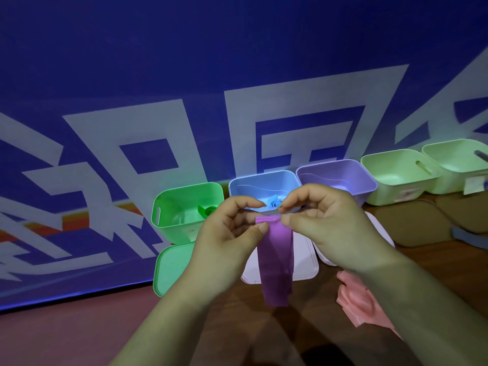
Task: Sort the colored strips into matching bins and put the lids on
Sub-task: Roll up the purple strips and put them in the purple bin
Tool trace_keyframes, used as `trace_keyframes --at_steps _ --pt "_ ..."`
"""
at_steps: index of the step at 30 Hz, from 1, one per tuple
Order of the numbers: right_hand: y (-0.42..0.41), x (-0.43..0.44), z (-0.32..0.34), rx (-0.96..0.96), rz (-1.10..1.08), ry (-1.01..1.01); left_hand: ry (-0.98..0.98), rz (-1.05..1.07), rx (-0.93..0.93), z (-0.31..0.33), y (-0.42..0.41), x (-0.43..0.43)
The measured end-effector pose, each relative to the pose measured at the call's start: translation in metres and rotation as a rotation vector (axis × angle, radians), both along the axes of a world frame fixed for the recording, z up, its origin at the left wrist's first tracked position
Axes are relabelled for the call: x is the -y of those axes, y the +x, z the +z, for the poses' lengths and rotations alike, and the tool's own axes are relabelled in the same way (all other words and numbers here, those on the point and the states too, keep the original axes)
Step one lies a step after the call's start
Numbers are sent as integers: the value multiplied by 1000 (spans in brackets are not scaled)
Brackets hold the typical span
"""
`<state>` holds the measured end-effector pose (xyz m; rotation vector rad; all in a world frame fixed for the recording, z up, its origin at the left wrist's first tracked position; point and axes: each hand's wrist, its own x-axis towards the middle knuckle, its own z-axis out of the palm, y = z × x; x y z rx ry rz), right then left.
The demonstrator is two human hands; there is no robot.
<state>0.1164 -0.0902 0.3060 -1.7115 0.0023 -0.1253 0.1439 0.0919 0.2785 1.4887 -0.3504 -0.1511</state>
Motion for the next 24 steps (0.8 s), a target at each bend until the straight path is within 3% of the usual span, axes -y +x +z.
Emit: trace_keyframes --at_steps 4,24 --pt "-2 3 5 -18 81 -30 1 17 -5 3 0 2" --pt "-3 14 13 83 71 -97 1 4 18 15 -5 14"
